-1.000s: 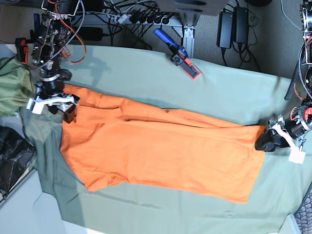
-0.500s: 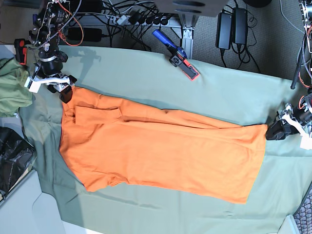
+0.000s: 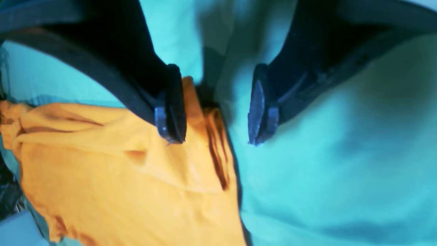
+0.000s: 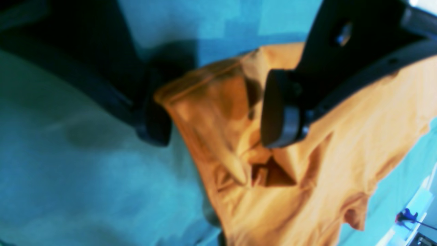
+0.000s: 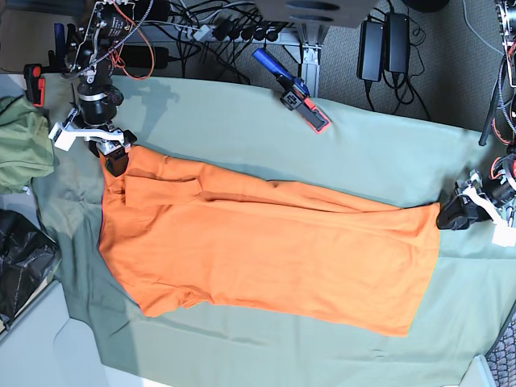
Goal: Fold the T-shirt properly
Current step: 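Regrasp the shirt edges with both grippers and fold lengthwise, then pull the folded shirt taut with both grippers, then release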
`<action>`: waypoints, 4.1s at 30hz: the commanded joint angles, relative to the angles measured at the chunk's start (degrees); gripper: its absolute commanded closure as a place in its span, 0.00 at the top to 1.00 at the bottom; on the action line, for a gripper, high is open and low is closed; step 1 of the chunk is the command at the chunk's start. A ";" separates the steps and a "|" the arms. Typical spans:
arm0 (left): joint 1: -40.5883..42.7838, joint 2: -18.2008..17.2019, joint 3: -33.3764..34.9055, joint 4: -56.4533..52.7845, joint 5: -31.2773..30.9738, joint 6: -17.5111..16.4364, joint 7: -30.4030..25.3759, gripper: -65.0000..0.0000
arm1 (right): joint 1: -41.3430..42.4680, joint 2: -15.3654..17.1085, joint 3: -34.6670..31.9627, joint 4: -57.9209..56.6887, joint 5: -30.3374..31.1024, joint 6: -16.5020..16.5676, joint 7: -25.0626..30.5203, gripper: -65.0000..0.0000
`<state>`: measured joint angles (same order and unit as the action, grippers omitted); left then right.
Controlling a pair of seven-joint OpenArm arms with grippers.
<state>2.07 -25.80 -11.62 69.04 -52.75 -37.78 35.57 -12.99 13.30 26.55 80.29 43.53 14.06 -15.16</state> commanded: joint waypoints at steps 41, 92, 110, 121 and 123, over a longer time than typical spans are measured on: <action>-6.51 3.69 7.85 -2.19 -1.09 -2.22 -1.99 0.00 | -0.22 0.22 -2.60 3.65 2.27 3.98 -9.16 0.00; 19.80 -5.86 -3.06 25.46 -10.32 -2.22 5.73 0.00 | -27.69 10.82 5.55 24.79 6.88 4.39 -13.18 0.00; 22.71 -5.79 -4.15 27.02 -10.45 -2.22 5.88 0.00 | -27.67 13.46 6.08 24.74 6.36 4.39 -12.94 0.00; 22.40 -5.77 -4.13 27.02 -6.08 -2.22 0.98 0.19 | -27.67 13.27 6.05 24.70 6.34 4.37 -12.20 0.00; 21.55 -5.75 -3.96 26.99 -3.96 -2.22 -0.20 0.23 | -27.65 13.16 6.05 24.70 5.44 4.37 -11.80 0.00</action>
<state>24.18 -30.48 -15.11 95.13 -55.48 -39.03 37.21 -40.34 25.67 31.86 104.12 48.77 14.20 -28.51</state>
